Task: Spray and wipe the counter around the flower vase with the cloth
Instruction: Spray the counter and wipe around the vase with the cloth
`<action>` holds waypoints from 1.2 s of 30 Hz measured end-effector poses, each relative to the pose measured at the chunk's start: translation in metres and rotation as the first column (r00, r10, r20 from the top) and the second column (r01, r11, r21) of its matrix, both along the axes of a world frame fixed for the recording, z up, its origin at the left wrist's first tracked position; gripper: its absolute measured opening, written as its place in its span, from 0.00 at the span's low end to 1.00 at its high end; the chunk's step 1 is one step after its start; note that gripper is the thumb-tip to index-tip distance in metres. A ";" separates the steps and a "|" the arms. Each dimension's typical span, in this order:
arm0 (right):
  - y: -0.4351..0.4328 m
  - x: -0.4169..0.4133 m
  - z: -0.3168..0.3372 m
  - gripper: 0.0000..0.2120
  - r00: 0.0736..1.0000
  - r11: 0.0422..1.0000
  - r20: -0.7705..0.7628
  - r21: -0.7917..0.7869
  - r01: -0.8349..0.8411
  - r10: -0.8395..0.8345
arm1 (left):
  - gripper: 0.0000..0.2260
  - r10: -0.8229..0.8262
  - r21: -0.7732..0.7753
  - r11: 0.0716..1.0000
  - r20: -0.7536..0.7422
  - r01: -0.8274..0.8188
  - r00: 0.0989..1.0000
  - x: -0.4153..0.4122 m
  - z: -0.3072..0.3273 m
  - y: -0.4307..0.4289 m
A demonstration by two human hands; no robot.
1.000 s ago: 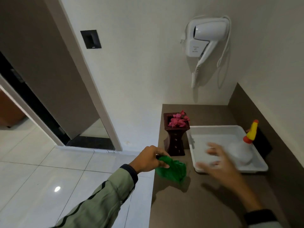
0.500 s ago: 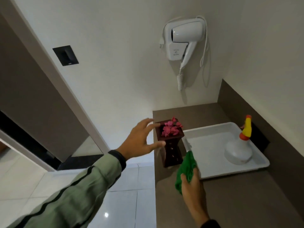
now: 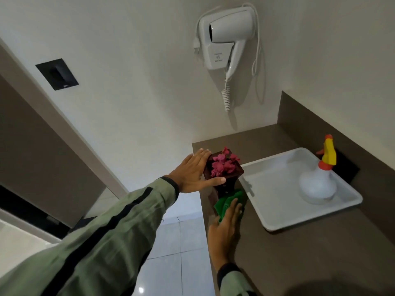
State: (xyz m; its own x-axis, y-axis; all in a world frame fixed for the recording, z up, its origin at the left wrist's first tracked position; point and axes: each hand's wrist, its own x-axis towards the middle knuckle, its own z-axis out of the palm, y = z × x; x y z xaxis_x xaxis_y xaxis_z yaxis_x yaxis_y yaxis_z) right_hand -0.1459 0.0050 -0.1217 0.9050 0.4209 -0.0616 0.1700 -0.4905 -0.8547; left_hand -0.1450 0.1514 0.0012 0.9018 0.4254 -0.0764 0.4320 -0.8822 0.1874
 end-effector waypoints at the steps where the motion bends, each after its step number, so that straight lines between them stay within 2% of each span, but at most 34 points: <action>1: 0.000 -0.003 -0.001 0.35 1.000 1.000 0.014 -0.020 -0.010 0.010 | 0.49 -0.005 -0.002 1.000 -0.002 0.005 1.000 0.000 0.001 0.000; 7: -0.010 -0.012 0.001 0.29 0.998 0.998 0.008 -0.007 -0.058 0.058 | 0.49 -0.018 0.004 1.000 -0.007 0.018 1.000 -0.001 0.000 0.001; 11: -0.031 0.002 0.010 0.24 0.991 0.992 -0.086 0.082 -0.094 0.101 | 0.48 -0.023 0.000 1.000 -0.001 0.023 1.000 -0.001 -0.001 0.002; 14: -0.047 0.007 0.028 0.21 0.988 0.970 -0.131 0.222 0.103 -0.075 | 0.49 -0.022 -0.002 1.000 -0.007 0.022 1.000 -0.001 -0.002 0.002; 17: -0.034 0.020 0.048 0.28 0.966 0.927 -0.118 0.273 0.256 -0.232 | 0.49 -0.012 -0.015 1.000 -0.009 0.012 1.000 -0.001 -0.003 0.004; 20: 0.001 0.027 0.059 0.35 0.966 0.916 -0.208 0.336 0.217 -0.152 | 0.49 -0.024 -0.010 1.000 -0.018 0.023 1.000 -0.001 -0.003 0.005; 22: 0.017 0.022 0.056 0.36 0.970 0.908 -0.208 0.372 0.195 -0.123 | 0.49 -0.037 -0.009 0.999 -0.016 0.037 0.999 -0.001 -0.003 0.007; 25: 0.026 0.009 0.041 0.36 0.976 0.934 -0.175 0.308 0.182 -0.132 | 0.48 -0.041 -0.017 0.999 -0.002 0.041 0.999 -0.001 -0.003 0.007; 29: 0.021 -0.012 0.020 0.35 0.980 0.980 -0.198 0.190 0.062 -0.024 | 0.48 -0.034 -0.019 0.999 -0.007 0.034 0.999 -0.001 -0.004 0.007; 31: 0.011 -0.015 0.013 0.33 0.968 0.983 -0.250 0.185 0.019 0.028 | 0.48 -0.039 -0.010 0.999 -0.008 0.039 0.999 -0.001 -0.003 0.007; 34: -0.006 -0.009 0.016 0.31 0.934 0.974 -0.356 0.204 0.099 -0.020 | 0.49 -0.040 -0.007 0.999 -0.021 0.040 0.999 -0.002 -0.003 0.007; 36: -0.009 -0.002 0.029 0.32 0.936 0.931 -0.319 0.274 0.240 -0.148 | 0.48 -0.039 -0.005 0.999 -0.023 0.039 0.999 -0.001 -0.002 0.006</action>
State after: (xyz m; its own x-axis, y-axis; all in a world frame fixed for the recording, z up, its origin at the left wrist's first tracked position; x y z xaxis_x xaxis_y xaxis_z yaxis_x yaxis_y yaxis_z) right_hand -0.1479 -0.0039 -0.0924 0.9327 0.2789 -0.2287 -0.1776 -0.1969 -0.9642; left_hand -0.1458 0.1575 -0.0010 0.9157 0.3894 -0.0990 0.4014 -0.8976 0.1820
